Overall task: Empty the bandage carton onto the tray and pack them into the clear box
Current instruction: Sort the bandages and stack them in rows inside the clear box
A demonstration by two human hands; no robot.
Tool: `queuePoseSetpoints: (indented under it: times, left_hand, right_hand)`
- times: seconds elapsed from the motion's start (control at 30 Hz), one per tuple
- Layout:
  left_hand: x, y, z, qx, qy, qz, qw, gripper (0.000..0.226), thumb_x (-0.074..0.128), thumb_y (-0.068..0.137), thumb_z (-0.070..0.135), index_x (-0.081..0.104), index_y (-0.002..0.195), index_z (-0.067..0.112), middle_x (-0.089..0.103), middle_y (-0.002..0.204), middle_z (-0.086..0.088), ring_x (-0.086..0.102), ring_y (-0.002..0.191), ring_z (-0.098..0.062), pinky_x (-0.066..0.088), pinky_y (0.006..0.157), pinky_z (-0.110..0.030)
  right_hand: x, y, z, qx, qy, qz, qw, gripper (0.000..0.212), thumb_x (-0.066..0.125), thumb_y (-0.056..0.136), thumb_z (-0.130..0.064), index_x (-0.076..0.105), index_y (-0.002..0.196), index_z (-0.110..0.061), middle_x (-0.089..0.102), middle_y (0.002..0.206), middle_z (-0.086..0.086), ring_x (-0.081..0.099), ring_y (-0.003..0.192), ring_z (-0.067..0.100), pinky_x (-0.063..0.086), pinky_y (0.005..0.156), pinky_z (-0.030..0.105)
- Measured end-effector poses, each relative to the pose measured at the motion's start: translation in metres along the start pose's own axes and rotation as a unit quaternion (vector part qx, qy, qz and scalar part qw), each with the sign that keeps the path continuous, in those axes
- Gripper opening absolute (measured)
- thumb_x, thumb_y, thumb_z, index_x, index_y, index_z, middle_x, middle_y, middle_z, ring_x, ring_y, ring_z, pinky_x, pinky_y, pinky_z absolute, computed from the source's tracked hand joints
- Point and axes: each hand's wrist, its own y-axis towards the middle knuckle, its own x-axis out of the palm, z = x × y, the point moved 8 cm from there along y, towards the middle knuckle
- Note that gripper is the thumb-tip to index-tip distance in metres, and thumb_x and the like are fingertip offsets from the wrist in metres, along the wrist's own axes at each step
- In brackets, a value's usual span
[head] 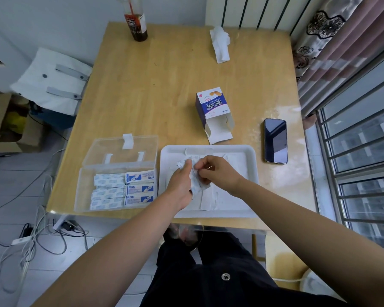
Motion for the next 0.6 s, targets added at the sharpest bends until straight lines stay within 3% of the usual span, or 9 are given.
queuePoseSetpoints:
  times: [0.13, 0.23, 0.3, 0.37, 0.43, 0.5, 0.6]
  left_hand:
    - [0.006, -0.002, 0.000, -0.002, -0.003, -0.010, 1.000, 0.041, 0.037, 0.102, 0.041, 0.058, 0.122, 0.012, 0.069, 0.108, -0.007, 0.067, 0.096, -0.022, 0.052, 0.090, -0.037]
    - [0.010, 0.000, 0.001, 0.001, 0.003, -0.020, 1.000, 0.045, 0.034, 0.102, 0.042, 0.058, 0.128, 0.014, 0.065, 0.121, -0.009, 0.064, 0.108, -0.024, 0.050, 0.097, -0.039]
    - [0.010, 0.001, 0.003, 0.008, 0.030, -0.025, 0.999, 0.044, 0.033, 0.102, 0.043, 0.060, 0.127, 0.019, 0.066, 0.120, -0.004, 0.065, 0.106, -0.020, 0.053, 0.088, -0.033]
    - [0.008, 0.003, 0.004, 0.007, 0.031, -0.024, 0.999, 0.042, 0.035, 0.101, 0.043, 0.060, 0.126, 0.020, 0.067, 0.119, -0.003, 0.065, 0.105, -0.019, 0.054, 0.083, -0.031]
    - [0.004, 0.004, 0.006, 0.008, 0.027, -0.010, 1.000, 0.038, 0.036, 0.102, 0.041, 0.061, 0.121, 0.020, 0.067, 0.118, -0.004, 0.065, 0.105, -0.020, 0.053, 0.085, -0.032]
    - [0.004, 0.006, 0.007, 0.018, 0.024, -0.011, 0.999, 0.038, 0.033, 0.103, 0.039, 0.063, 0.117, 0.021, 0.068, 0.117, -0.004, 0.063, 0.107, -0.019, 0.051, 0.088, -0.032]
    - [0.006, 0.005, 0.008, 0.008, 0.029, 0.002, 1.000, 0.032, 0.039, 0.101, 0.042, 0.063, 0.106, 0.022, 0.070, 0.101, -0.002, 0.066, 0.093, -0.017, 0.053, 0.077, -0.028]
  right_hand:
    - [-0.012, 0.002, 0.013, 0.040, 0.032, 0.084, 0.995, 0.021, 0.069, 0.083, -0.005, 0.052, 0.096, -0.010, 0.059, 0.084, 0.004, 0.056, 0.064, 0.016, 0.048, 0.059, 0.026]
    - [-0.009, 0.004, 0.018, 0.079, 0.067, 0.062, 0.993, 0.025, 0.072, 0.084, -0.011, 0.058, 0.103, -0.004, 0.061, 0.077, 0.005, 0.052, 0.058, 0.015, 0.042, 0.053, 0.023]
    - [-0.006, 0.004, 0.017, 0.093, 0.078, 0.019, 0.992, 0.008, 0.070, 0.086, -0.012, 0.065, 0.089, -0.006, 0.055, 0.066, 0.002, 0.045, 0.056, 0.013, 0.038, 0.052, 0.021]
    - [-0.010, 0.003, 0.017, 0.105, 0.069, 0.014, 0.992, 0.013, 0.069, 0.087, -0.014, 0.065, 0.075, -0.009, 0.051, 0.062, -0.001, 0.042, 0.055, 0.011, 0.035, 0.051, 0.019]
    - [-0.025, 0.003, 0.016, 0.108, 0.073, 0.066, 0.989, 0.021, 0.070, 0.086, -0.014, 0.061, 0.067, -0.012, 0.054, 0.063, -0.002, 0.043, 0.055, 0.011, 0.035, 0.051, 0.018]
    - [-0.037, 0.003, 0.014, 0.098, 0.116, 0.089, 0.984, 0.022, 0.071, 0.085, -0.014, 0.059, 0.067, -0.014, 0.057, 0.066, -0.001, 0.046, 0.056, 0.010, 0.037, 0.052, 0.019]
    - [-0.022, 0.002, 0.010, 0.096, 0.160, -0.008, 0.982, 0.007, 0.072, 0.084, -0.010, 0.065, 0.084, -0.010, 0.060, 0.063, -0.004, 0.050, 0.048, 0.004, 0.040, 0.050, 0.016]
